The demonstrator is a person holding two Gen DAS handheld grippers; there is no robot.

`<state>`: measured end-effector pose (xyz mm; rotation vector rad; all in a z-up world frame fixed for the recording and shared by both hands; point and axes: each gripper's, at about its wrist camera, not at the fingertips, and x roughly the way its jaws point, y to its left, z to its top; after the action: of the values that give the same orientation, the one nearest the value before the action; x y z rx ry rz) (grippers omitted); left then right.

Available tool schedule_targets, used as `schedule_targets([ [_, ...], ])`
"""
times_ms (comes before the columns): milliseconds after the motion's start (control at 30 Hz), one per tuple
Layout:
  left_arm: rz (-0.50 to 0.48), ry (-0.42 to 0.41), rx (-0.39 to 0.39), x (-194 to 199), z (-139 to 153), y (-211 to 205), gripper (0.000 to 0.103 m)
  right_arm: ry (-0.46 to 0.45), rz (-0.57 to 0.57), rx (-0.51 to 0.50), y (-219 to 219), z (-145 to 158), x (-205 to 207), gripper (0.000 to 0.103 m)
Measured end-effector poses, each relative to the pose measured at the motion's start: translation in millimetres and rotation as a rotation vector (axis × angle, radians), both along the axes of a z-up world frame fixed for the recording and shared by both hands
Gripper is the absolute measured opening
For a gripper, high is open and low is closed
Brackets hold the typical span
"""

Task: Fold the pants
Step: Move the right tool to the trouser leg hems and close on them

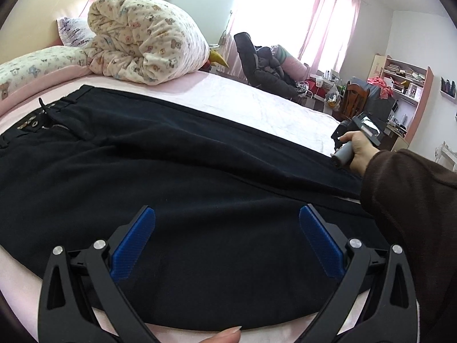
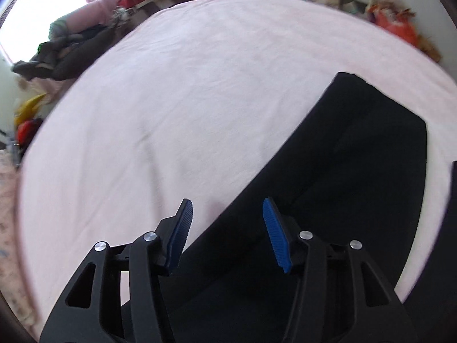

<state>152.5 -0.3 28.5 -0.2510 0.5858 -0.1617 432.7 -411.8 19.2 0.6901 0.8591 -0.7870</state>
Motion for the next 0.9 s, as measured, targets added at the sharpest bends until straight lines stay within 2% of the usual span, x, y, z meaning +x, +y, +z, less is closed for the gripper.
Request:
schedule_targets([
  [100,-0.003,0.012,-0.003,1.7,-1.2,0.3,0.101,0.041,0.039,-0.090,7.2,-7.5,3.6,0.053],
  [133,-0.003,0.012,-0.003,1.5,-1.1,0.0,0.101,0.061,0.053,-0.119,11.0,-9.0,3.5,0.045],
  [167,-0.003,0.012,-0.003,1.4,-1.3,0.1,0.101,0.080,0.057,-0.143,14.2,-8.7,5.7,0.032],
  [200,-0.003,0.012,-0.003,1.6,-1.6,0.3,0.101,0.077,0.053,-0.157,11.1,-7.6,-0.1,0.025],
  [233,-0.004,0.014,-0.005,1.5,-1.7,0.7,0.101,0.046,0.040,-0.139,7.3,-8.1,-4.1,0.016],
  [300,-0.003,0.015,-0.009,2.2,-2.2,1.5,0.101,-0.054,0.022,-0.048,-5.7,-8.8,-20.4,0.006],
  [367,-0.008,0.013,-0.019,2.5,-2.5,2.6,0.101,-0.159,0.021,0.045,-17.2,-8.4,-38.5,0.003],
  [533,-0.017,-0.002,-0.056,1.0,-0.8,7.5,0.101,-0.360,0.061,0.162,-27.1,3.0,-74.2,0.002],
  [600,-0.016,-0.011,-0.081,-0.3,0.0,10.9,0.101,-0.431,0.091,0.190,-28.6,10.6,-104.8,0.002],
  [767,0.012,-0.045,-0.161,-3.0,3.7,24.6,0.101,-0.526,0.192,0.185,-14.1,34.2,-163.8,0.002],
  [900,0.036,-0.087,-0.206,-8.0,8.0,33.5,0.101,-0.572,0.303,0.109,21.0,49.4,-241.4,0.002],
])
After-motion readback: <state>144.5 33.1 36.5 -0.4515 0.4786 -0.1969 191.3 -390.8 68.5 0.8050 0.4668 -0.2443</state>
